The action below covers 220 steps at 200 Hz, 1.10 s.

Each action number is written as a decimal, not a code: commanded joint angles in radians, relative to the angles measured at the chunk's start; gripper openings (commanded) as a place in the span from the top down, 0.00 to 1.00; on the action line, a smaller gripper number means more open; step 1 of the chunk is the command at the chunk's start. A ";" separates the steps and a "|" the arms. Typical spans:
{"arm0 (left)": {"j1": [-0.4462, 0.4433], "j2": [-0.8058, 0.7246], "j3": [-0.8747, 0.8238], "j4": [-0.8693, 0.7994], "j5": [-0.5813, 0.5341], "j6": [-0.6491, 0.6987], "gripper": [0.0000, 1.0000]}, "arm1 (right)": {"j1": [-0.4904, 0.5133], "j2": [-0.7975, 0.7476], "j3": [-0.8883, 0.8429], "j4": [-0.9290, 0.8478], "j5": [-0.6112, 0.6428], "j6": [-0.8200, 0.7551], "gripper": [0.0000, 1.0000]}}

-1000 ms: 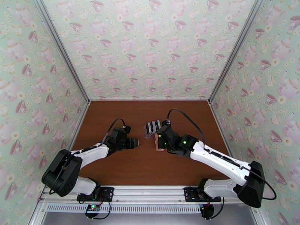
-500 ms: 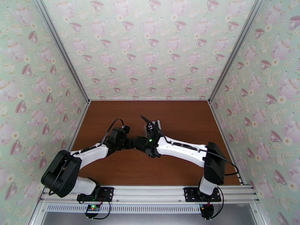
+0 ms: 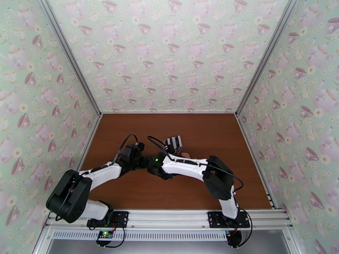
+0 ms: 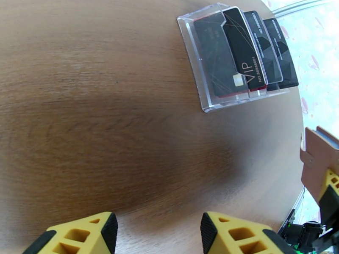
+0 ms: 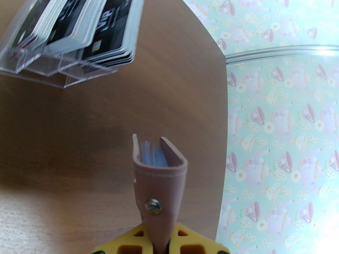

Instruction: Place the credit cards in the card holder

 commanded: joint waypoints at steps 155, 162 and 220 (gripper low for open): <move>0.043 -0.029 -0.024 -0.010 -0.009 -0.012 0.42 | 0.027 0.142 0.019 0.416 -0.348 -0.191 1.00; 0.044 -0.030 -0.024 -0.010 -0.007 -0.013 0.42 | 0.027 0.140 0.011 0.434 -0.366 -0.193 1.00; 0.044 -0.021 -0.022 -0.006 0.005 -0.013 0.42 | 0.027 0.131 -0.021 0.561 -0.497 -0.213 0.94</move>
